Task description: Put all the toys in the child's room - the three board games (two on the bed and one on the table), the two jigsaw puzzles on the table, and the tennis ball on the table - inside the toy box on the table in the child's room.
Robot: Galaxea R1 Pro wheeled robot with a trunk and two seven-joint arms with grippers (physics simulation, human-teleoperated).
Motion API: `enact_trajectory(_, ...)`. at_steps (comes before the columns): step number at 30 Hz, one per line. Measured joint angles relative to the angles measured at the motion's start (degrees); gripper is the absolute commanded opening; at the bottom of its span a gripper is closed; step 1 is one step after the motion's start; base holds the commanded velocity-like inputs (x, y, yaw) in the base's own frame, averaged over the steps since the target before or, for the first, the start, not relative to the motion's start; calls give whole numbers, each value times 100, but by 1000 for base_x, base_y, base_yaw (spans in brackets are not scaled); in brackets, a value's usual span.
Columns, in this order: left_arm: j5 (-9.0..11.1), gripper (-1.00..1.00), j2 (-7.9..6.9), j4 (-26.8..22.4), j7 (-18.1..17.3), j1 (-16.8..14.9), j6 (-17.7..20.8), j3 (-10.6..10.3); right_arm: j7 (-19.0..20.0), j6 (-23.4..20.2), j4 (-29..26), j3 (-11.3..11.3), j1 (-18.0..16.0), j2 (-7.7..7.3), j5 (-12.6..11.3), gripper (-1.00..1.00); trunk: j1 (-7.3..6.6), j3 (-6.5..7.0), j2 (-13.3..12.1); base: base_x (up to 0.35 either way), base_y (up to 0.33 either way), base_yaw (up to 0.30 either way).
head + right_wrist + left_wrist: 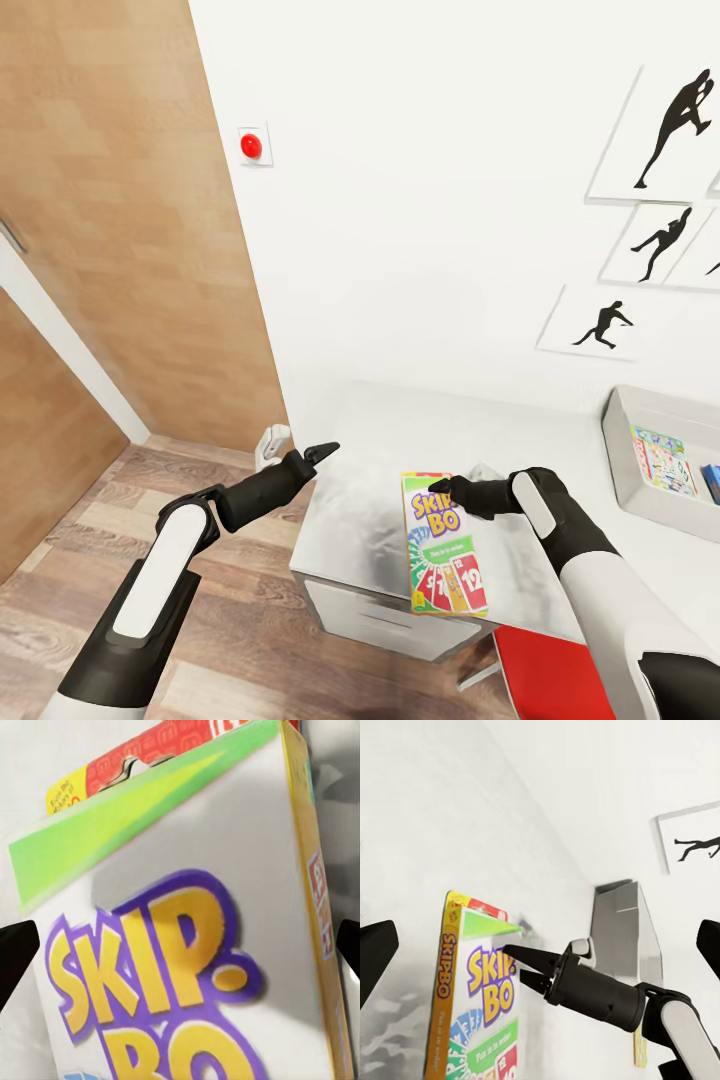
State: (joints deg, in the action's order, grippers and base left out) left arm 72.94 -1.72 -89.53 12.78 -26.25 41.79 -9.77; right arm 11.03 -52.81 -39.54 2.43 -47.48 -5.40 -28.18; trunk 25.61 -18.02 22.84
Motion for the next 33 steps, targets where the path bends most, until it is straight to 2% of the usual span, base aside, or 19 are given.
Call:
enact_trajectory(3, 0, 100, 1, 1, 1, 1, 0, 0, 1, -5, -30, -1, 1, 0, -2, 100, 9, 0, 0, -63, 0, 3)
enact_trajectory(7, 1, 100, 1, 4, 1, 1, -1, -1, 5, -6, -6, 5, 2, 3, -158, 100, 16, 0, -1, -143, 0, 2)
enact_trajectory(17, 3, 100, 6, 19, 3, 1, -1, -1, 5, -2, -5, 8, 1, 3, -158, 100, 15, 0, -1, -163, 0, 0)
enact_trajectory(33, 3, 100, 9, 21, 1, 2, -1, -1, 2, -2, -16, 8, 2, 2, -115, 100, 14, 0, -1, -23, 0, 0)
